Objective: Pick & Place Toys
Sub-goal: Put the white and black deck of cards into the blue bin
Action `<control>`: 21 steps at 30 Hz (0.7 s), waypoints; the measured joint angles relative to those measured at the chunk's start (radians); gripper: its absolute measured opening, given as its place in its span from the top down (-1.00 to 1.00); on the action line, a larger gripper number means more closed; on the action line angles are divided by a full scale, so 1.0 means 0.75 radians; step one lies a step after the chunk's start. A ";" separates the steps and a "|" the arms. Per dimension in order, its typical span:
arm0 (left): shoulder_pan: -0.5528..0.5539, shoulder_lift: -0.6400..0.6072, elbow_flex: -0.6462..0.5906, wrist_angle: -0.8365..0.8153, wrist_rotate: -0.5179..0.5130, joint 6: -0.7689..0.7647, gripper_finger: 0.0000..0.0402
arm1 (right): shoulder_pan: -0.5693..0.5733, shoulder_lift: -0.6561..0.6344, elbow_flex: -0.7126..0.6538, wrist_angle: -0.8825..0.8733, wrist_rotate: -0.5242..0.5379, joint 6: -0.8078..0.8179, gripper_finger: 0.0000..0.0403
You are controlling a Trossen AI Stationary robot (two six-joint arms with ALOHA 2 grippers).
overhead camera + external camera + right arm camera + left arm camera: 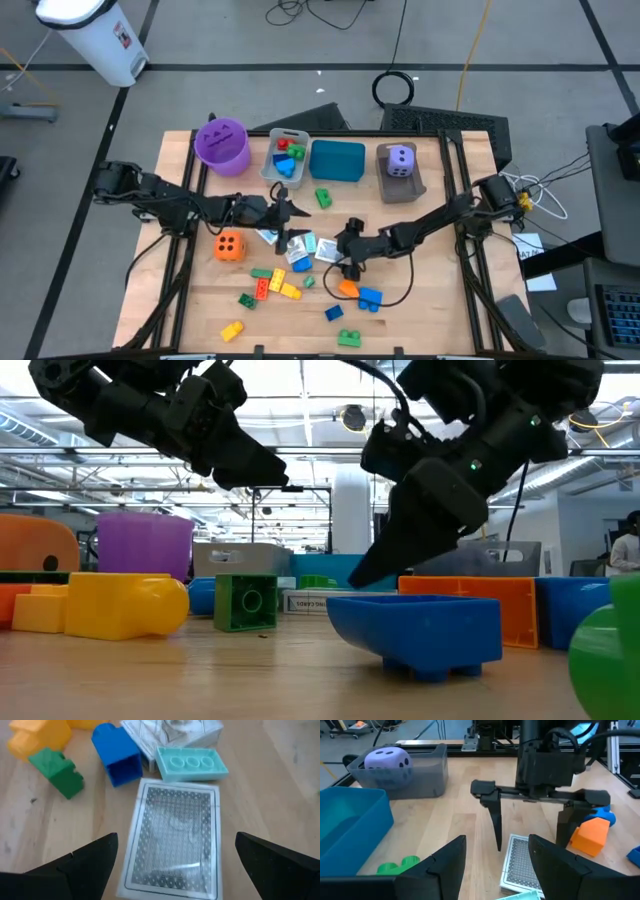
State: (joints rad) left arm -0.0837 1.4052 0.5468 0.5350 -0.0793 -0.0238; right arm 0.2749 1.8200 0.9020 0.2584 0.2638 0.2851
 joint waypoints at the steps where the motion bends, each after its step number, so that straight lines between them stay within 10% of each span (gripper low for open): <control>1: 0.000 0.000 0.000 0.000 0.000 0.004 -0.11 | 0.000 0.007 0.000 -0.008 0.000 0.004 -0.95; 21: -0.001 0.000 0.000 -0.011 0.003 -0.001 -0.11 | -0.001 0.021 -0.042 -0.030 0.037 0.009 -0.79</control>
State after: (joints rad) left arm -0.0844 1.4052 0.5468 0.5266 -0.0772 -0.0243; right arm 0.2741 1.8355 0.8701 0.2359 0.2917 0.2920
